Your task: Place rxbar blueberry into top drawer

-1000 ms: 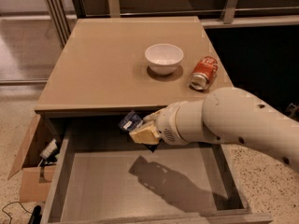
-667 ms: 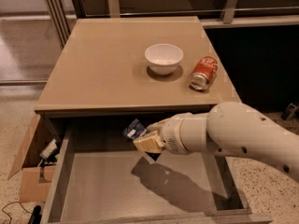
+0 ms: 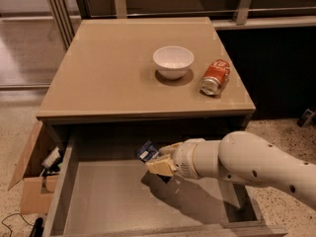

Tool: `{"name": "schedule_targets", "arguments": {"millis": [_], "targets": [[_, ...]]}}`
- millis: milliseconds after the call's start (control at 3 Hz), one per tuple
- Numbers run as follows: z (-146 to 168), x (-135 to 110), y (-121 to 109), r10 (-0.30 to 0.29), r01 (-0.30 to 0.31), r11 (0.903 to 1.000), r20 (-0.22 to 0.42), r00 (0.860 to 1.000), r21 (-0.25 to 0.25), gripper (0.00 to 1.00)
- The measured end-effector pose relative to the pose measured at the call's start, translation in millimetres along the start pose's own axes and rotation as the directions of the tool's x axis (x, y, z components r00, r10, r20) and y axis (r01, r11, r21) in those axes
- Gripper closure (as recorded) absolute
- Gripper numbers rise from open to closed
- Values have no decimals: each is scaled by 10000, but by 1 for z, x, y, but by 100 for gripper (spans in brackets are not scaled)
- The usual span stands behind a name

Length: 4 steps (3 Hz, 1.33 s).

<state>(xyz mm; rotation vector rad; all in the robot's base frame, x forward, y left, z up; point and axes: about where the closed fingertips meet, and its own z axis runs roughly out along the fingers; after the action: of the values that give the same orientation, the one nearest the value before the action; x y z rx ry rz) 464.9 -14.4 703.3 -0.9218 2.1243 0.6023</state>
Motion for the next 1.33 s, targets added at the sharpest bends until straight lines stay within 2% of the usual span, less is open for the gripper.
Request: {"name": "schedule_targets", "arguments": {"millis": [333,1000,1333], "targets": [[29,26,-14,304,-301,9995,-428,9986,80,100],[69,38,-24,338,-337,9994,-1035,9941,23,100],[75,42,-24,258,-247,9996,-1229,9921,105,97]]}}
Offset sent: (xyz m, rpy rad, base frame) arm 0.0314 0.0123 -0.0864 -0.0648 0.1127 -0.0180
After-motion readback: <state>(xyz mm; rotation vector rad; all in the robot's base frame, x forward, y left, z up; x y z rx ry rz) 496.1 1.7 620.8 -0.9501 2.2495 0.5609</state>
